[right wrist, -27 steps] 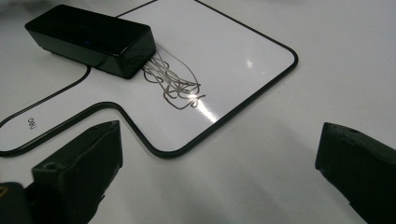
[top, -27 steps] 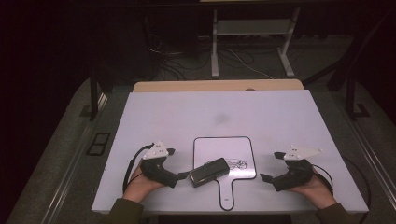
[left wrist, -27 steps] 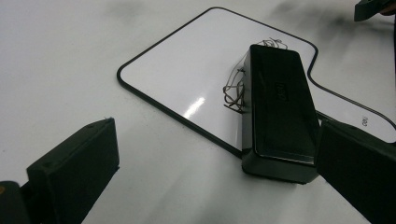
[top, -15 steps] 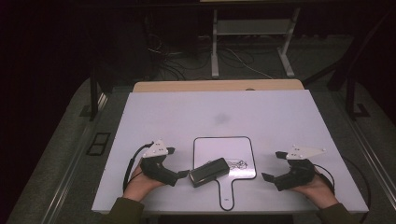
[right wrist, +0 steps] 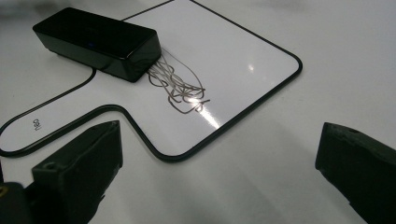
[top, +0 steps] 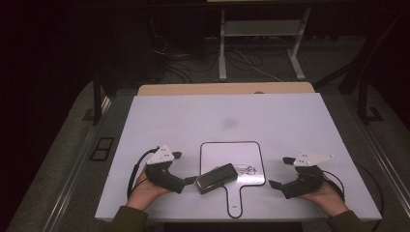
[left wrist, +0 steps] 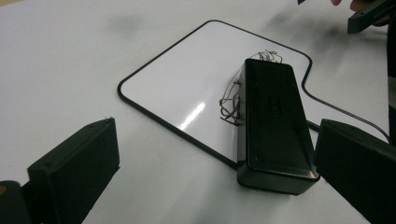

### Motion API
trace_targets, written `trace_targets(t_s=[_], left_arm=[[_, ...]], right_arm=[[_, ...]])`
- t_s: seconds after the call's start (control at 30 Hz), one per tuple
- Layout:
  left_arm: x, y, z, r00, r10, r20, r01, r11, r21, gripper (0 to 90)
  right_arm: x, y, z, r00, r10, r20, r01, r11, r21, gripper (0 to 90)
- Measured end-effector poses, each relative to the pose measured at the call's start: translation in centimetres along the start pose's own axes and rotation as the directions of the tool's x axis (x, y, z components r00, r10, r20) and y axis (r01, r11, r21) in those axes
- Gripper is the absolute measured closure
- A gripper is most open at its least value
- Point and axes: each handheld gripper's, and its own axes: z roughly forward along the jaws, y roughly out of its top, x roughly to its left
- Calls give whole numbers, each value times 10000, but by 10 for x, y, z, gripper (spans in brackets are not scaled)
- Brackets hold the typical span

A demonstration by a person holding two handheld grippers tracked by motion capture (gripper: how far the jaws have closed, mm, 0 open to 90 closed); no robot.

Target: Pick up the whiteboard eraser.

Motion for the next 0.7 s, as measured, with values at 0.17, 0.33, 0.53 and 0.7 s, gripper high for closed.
trace_targets(t_s=[0.17,0.33,0.53,0.7], left_arm=[[0,3,3,10000,-26,68,26,10000,-5,0],[1,5,5,9998,-108,147,109,9999,-82,0],[2,10,6,9996,-171,240,176,9997,-186,0],[2,17,10,9992,-139,374,146,9997,-190,0]], right_arm=[[-2,0,-1,9999,111,-76,-111,9999,-84,0],[-2,1,-2,9998,175,-125,-176,9998,-101,0],[-2,2,-5,9997,125,-201,-130,9995,-290,0],[0,1,-4,9993,-48,-366,44,9999,-119,0]])
